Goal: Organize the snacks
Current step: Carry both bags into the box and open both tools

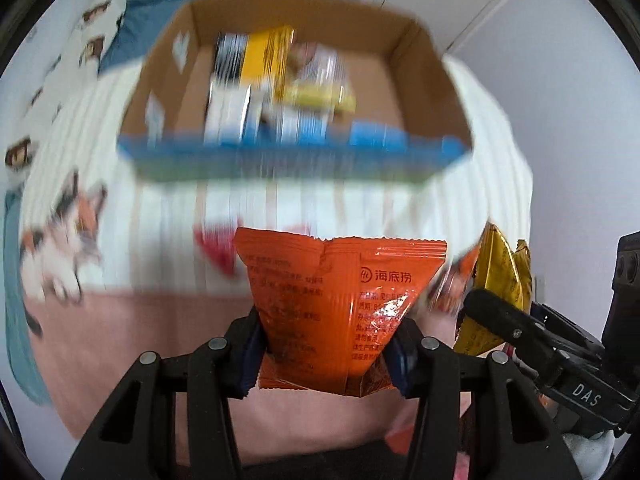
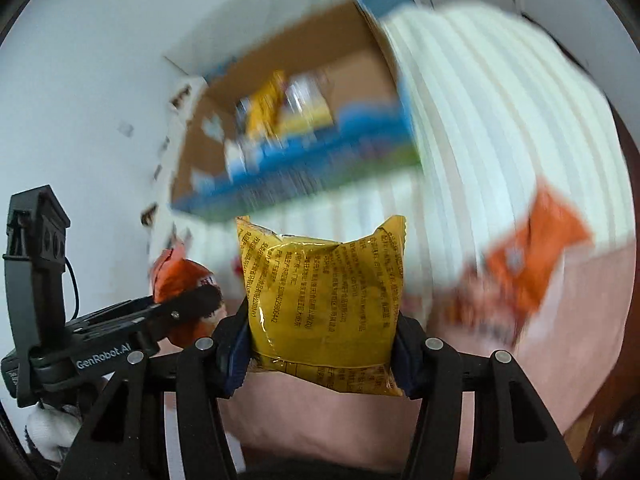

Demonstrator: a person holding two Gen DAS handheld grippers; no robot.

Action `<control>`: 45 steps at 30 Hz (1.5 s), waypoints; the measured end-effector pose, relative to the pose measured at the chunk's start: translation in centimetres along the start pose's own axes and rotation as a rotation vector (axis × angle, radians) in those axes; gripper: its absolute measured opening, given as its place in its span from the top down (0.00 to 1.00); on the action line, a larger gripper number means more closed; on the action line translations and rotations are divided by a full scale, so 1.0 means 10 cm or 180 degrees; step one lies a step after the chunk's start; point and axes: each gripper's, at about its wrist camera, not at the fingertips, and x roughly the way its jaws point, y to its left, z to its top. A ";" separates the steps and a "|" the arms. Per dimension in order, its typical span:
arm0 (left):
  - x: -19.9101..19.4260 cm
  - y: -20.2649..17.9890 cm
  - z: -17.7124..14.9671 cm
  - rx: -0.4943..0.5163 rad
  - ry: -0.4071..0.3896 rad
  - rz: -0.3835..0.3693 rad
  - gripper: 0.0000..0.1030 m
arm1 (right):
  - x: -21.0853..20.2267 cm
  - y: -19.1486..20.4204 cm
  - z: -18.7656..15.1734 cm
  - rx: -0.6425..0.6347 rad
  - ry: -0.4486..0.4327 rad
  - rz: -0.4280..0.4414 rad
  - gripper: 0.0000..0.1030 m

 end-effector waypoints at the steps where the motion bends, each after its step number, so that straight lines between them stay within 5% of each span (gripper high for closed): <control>1: -0.05 -0.03 0.22 0.0029 -0.0046 -0.0008 0.54 | -0.04 0.05 0.20 -0.0032 -0.0082 0.0020 0.42; 7: -0.12 -0.01 1.29 0.0168 -0.0102 0.0075 0.54 | 0.09 0.28 1.19 -0.0248 -0.0212 -0.0146 0.42; 13: 0.37 0.05 2.34 0.0230 0.0287 0.0074 0.54 | 0.59 0.27 1.85 -0.0204 0.0067 -0.0292 0.42; 17: 0.73 -0.03 2.66 0.0405 0.0544 0.0168 0.54 | 0.89 0.24 2.05 -0.0132 0.0271 -0.0293 0.42; 26: 1.16 -0.06 2.87 0.0476 0.0932 0.0068 0.53 | 1.10 0.05 2.07 0.0058 0.0587 -0.0341 0.40; 28: 1.18 -0.07 2.87 0.0472 0.0993 0.0079 0.52 | 1.15 -0.02 2.07 0.0177 0.0742 -0.0374 0.19; 31: 1.21 -0.07 2.87 0.0379 0.1069 -0.0024 0.34 | 1.15 -0.04 2.07 0.0240 0.0786 -0.0344 0.13; 34: 1.15 -0.10 2.85 0.0383 0.0988 -0.0026 0.16 | 1.12 -0.01 2.07 0.0231 0.0756 -0.0383 0.08; 45: 0.76 0.00 2.66 0.0179 0.0655 0.0056 0.15 | 1.01 0.07 1.98 0.0140 0.0641 -0.0613 0.07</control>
